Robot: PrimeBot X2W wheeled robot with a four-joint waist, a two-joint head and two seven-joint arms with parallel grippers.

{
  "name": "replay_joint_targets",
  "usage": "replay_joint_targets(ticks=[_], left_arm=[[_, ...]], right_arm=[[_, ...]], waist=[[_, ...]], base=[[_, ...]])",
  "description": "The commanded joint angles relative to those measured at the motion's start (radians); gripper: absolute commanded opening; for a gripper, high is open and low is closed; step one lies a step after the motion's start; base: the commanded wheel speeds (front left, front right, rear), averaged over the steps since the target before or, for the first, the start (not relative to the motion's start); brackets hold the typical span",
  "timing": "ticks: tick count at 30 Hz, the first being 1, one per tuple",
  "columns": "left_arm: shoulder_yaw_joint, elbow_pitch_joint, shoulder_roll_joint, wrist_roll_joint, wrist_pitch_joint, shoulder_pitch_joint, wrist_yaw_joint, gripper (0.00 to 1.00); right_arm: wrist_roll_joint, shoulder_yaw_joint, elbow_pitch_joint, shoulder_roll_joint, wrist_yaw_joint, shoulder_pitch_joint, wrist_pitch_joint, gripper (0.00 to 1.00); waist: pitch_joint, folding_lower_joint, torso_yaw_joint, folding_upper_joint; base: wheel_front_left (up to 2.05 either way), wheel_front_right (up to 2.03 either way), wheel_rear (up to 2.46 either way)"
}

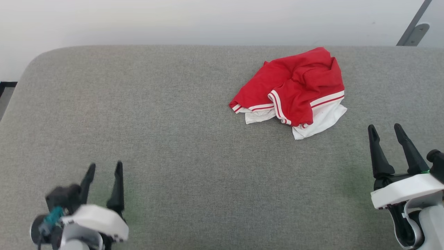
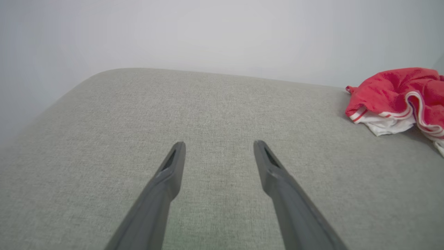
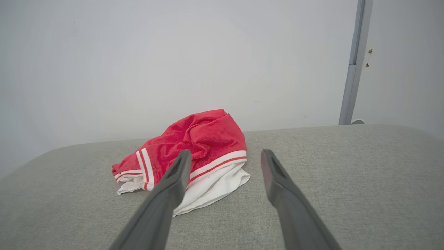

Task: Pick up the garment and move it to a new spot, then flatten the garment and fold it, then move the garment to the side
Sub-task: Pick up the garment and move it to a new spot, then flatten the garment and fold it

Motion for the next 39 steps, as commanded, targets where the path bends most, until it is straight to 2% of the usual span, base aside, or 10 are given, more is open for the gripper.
replay_joint_targets(ticks=[1,11,15,23,32,36,39], left_arm=[[0.018,-0.015,-0.016,0.037,-0.005,0.032,0.003,1.0],[0.18,-0.156,-0.118,0.272,-0.005,0.124,-0.053,1.0],[0.225,-0.206,-0.153,0.328,-0.005,0.139,-0.076,1.0],[0.277,-0.218,-0.2,0.37,-0.005,0.142,-0.115,1.0],[0.303,-0.214,-0.227,0.391,-0.005,0.137,-0.131,1.0],[0.312,-0.225,-0.244,0.389,-0.005,0.129,-0.135,1.0],[0.312,-0.226,-0.253,0.389,-0.005,0.123,-0.137,1.0]], right_arm=[[-0.004,-0.002,-0.002,-0.002,0.0,0.015,-0.005,1.0],[-0.013,-0.007,-0.028,-0.002,0.0,0.018,-0.005,1.0],[-0.015,-0.005,-0.043,-0.004,0.0,0.016,-0.005,1.0],[-0.019,-0.007,-0.053,0.0,0.0,0.02,-0.005,1.0],[-0.022,0.01,-0.043,-0.008,0.0,0.007,-0.005,1.0],[-0.026,0.038,-0.028,-0.029,0.0,-0.007,0.0,1.0],[-0.031,0.085,-0.017,-0.073,0.0,-0.037,0.044,1.0]], waist=[[-0.005,0.0,-0.002,-0.0001],[-0.03,0.0,-0.007,-0.0001],[-0.024,0.0,-0.01,-0.0001],[-0.008,0.0,-0.014,-0.0001],[-0.005,0.0,-0.012,-0.0001],[0.003,0.0,-0.006,-0.0001],[0.019,0.0,0.0,-0.0001]], base=[[0.0,0.0,0.0],[0.0,0.0,0.0],[0.0,0.0,0.0],[0.0,0.0,0.0],[0.0,0.0,0.0],[0.0,0.0,0.0],[0.0,0.0,0.0]])
